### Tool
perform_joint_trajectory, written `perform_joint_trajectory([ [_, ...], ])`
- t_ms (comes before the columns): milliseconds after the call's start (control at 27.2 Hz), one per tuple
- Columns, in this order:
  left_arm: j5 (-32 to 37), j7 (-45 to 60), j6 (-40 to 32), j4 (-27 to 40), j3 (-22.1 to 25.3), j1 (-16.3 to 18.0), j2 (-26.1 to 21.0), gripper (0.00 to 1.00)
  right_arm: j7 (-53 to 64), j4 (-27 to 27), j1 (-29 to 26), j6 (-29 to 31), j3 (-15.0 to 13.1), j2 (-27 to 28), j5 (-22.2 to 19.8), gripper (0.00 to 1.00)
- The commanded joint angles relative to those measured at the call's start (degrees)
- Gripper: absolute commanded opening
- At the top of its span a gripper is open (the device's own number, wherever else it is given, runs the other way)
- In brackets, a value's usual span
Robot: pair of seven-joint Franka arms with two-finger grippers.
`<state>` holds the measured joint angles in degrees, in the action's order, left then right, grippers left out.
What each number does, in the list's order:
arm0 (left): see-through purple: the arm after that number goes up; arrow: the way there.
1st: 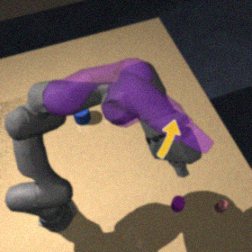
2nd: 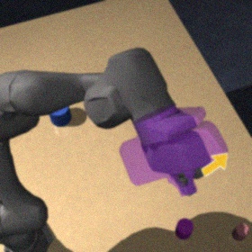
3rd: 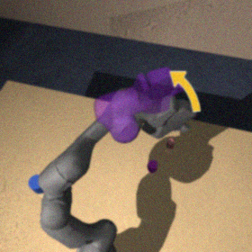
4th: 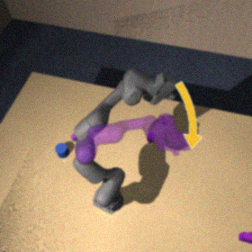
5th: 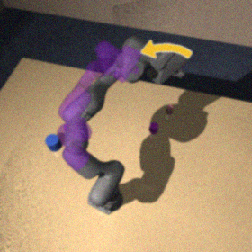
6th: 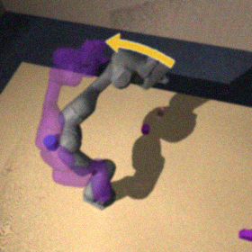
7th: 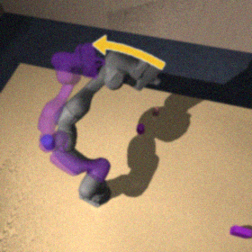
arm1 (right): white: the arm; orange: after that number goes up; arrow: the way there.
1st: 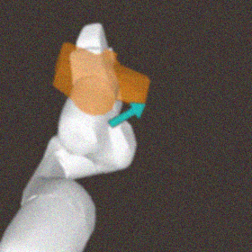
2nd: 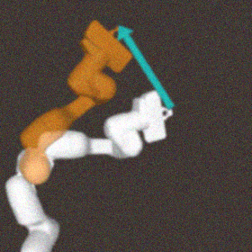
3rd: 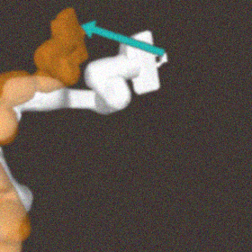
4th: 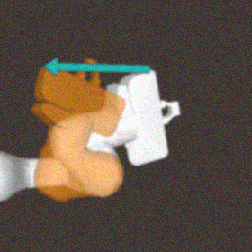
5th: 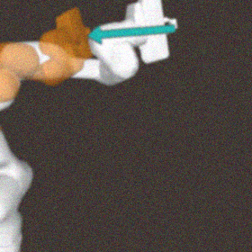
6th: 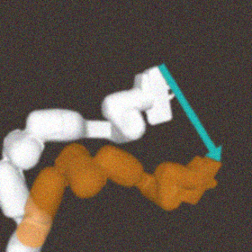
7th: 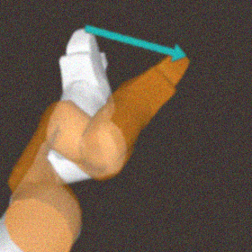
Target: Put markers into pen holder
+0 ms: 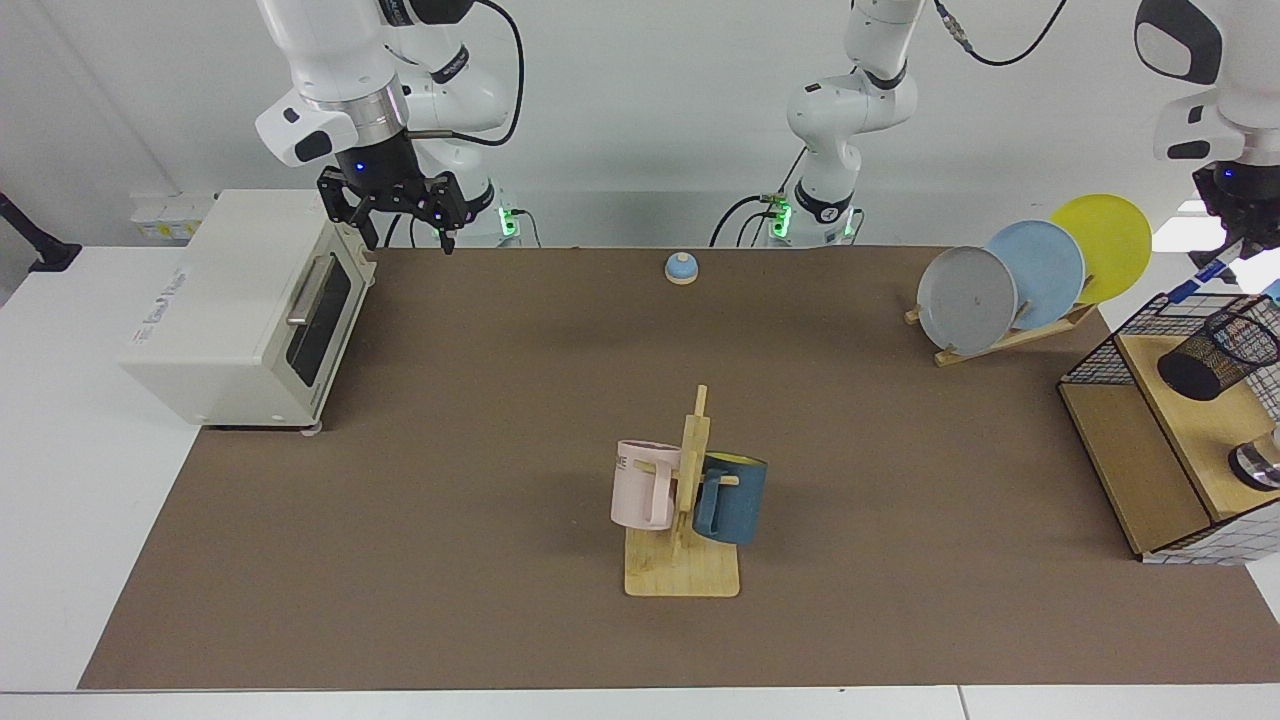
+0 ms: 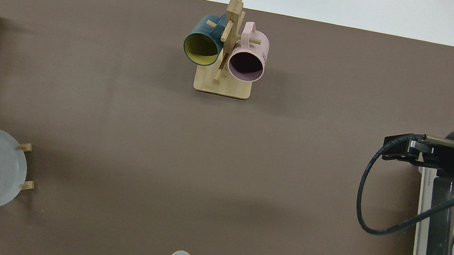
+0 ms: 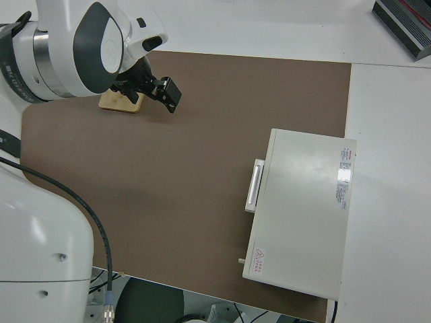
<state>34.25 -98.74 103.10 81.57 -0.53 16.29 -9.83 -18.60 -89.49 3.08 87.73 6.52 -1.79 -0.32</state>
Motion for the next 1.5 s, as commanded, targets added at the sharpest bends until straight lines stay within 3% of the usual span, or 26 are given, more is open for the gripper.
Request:
perform_joint_trajectory([
  [0,1.17,-3.21,1.05,-3.0,-0.79,1.9,-1.94,0.0,-0.91,0.72,-0.79,-0.9,0.69,0.04,0.76,1.0],
  [477,5.91,-3.48,2.1,-2.56,-0.88,2.43,-1.94,0.0,-1.0,0.72,-0.79,-0.81,0.6,-0.23,0.67,1.0],
  [697,7.59,-3.3,6.14,-1.68,-0.79,2.7,-2.38,0.0,-1.0,0.81,-0.79,-0.81,0.6,-0.23,0.67,1.0],
  [881,7.5,-3.04,8.96,0.34,-0.88,4.28,-2.56,0.0,-1.0,0.81,-0.79,-0.81,0.69,-0.23,0.76,1.0],
  [1468,5.39,0.04,8.87,1.14,-0.88,4.02,-2.39,0.0,-1.0,0.72,-0.79,-0.81,0.6,-0.23,0.76,1.0],
])
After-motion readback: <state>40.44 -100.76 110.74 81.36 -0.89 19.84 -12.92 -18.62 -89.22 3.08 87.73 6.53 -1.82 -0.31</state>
